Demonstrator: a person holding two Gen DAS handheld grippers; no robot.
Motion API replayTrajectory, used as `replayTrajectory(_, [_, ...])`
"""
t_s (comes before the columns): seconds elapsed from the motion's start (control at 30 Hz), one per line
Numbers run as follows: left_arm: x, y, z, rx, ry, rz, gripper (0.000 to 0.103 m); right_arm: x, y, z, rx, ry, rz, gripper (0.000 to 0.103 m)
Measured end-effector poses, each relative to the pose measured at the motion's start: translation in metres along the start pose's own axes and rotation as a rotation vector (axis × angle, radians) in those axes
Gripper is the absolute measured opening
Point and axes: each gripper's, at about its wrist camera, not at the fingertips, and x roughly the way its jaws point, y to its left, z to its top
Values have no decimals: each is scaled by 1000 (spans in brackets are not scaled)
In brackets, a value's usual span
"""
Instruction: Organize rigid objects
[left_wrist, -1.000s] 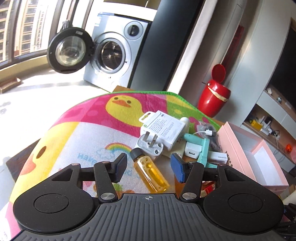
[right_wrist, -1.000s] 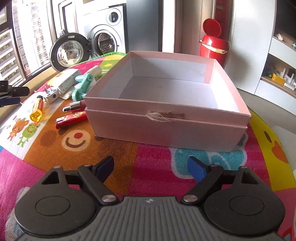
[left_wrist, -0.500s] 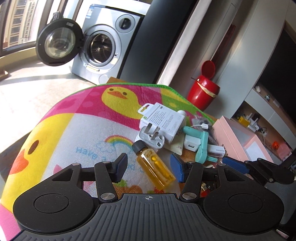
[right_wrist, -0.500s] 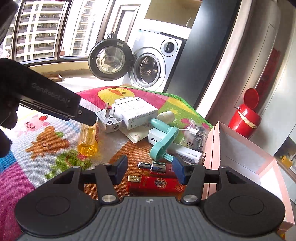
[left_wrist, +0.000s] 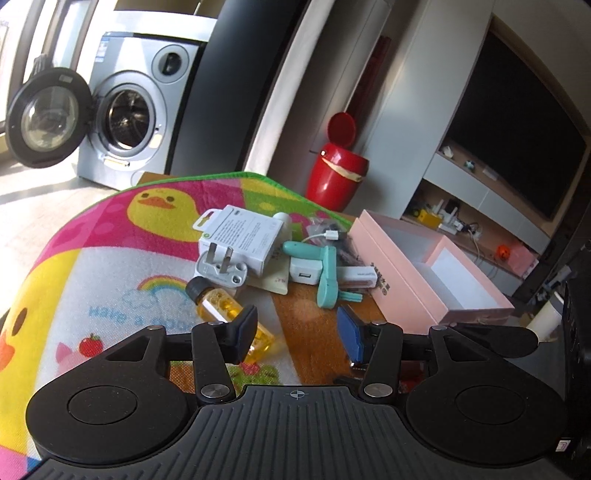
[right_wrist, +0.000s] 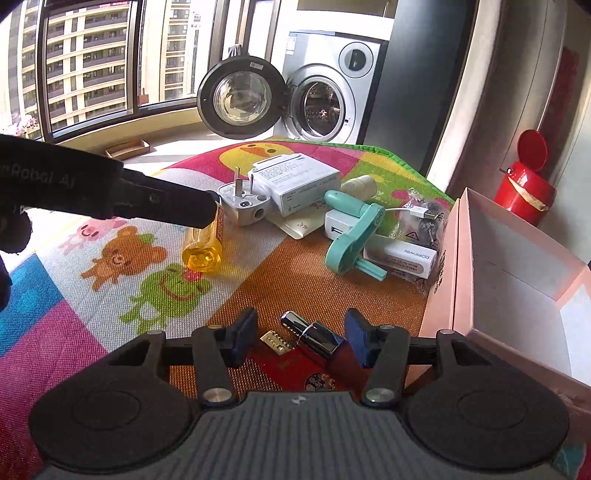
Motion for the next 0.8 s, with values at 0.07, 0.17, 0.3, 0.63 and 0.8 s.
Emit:
replayTrajectory(0.07, [4,-10,-2,22,16,-27,53,-18,0,-9,-7,-30,9,53])
replayTrajectory(0.17, [4,-21,-5,55,28,-55,53,-50,-5,-24,-24,-102,1,68])
replayTrajectory(0.3, [5,-36,-15,141,86,-117,53,-71,-22,-44,-24,-98,-47,71])
replayTrajectory(0.63, [28,-58,-39,213,221,-146,53,-73,-83,-78,272,-29,-84,71])
replayTrajectory(0.8, [26,-83,-47,335,306,-236,52,-79,-101,-88,355,-26,-114,71])
